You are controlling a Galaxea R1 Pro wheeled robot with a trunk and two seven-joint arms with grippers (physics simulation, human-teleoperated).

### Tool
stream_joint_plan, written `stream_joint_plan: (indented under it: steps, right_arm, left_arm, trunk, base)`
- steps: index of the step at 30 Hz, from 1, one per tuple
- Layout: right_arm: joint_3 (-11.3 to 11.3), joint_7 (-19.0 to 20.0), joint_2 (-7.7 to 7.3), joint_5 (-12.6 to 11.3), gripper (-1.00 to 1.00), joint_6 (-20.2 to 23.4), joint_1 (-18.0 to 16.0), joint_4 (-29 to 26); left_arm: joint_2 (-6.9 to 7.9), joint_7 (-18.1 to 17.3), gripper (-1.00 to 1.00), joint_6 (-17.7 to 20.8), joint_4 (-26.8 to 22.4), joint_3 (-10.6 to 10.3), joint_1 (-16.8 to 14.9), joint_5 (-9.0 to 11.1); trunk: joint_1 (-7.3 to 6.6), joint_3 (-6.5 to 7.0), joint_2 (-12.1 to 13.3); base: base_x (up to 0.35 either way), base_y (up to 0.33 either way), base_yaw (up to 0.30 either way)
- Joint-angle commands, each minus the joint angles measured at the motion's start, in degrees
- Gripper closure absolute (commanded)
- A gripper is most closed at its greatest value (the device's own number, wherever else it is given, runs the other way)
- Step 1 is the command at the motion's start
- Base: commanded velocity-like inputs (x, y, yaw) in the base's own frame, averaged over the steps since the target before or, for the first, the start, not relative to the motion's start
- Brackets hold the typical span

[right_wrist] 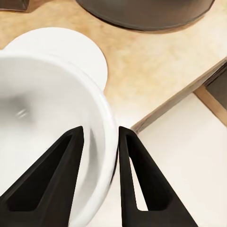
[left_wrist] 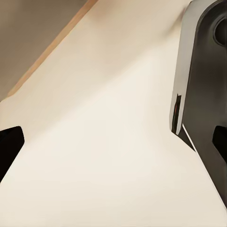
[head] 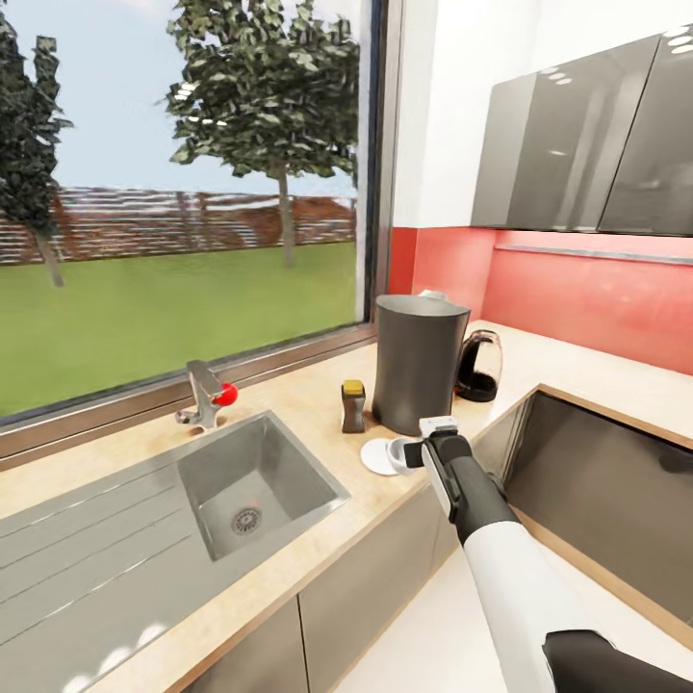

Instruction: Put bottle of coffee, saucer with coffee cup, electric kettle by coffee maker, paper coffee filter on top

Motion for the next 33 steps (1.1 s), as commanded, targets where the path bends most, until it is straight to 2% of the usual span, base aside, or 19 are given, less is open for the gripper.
stream_joint_plan:
  steps: [1,8,11,20,33]
  right_arm:
    - [-0.14,0.27,0.07,0.39,1.0,0.24,-0.05,0.0]
    - [-0.08,0.35,0.07,0.31,1.0,0.15,-0.05,0.17]
    - [0.04,0.42,0.07,0.16,1.0,0.0,-0.05,3.02]
    - [-0.09,0.36,0.07,0.21,1.0,0.06,-0.05,4.61]
    - [-0.1,0.36,0.07,0.25,1.0,0.06,-0.05,4.62]
  left_arm:
    - [-0.01,0.07,-1.0,0.08,0.05,-0.49,-0.06,0.64]
    - [-0.02,0.04,-1.0,0.26,0.06,-0.48,-0.06,0.76]
    - [-0.02,0.08,-1.0,0.16,0.06,-0.44,-0.06,0.94]
    - [-0.02,0.05,-1.0,0.37,0.06,-0.4,-0.06,0.99]
    - [-0.07,0.03,-1.0,0.43,0.06,-0.31,-0.06,0.83]
  trunk:
    - [0.02,-0.11,-0.1]
    - [0.02,-0.11,-0.1]
    - [0.02,-0.11,-0.1]
    - [0.02,-0.16,-0.1]
    - [0.02,-0.88,-0.1]
  base:
    - [0.043,0.0,0.0]
    - [0.22,-0.016,0.0]
    - [0.181,-0.1,0.0]
    - [0.008,-0.005,0.008]
    - [0.061,-0.036,0.112]
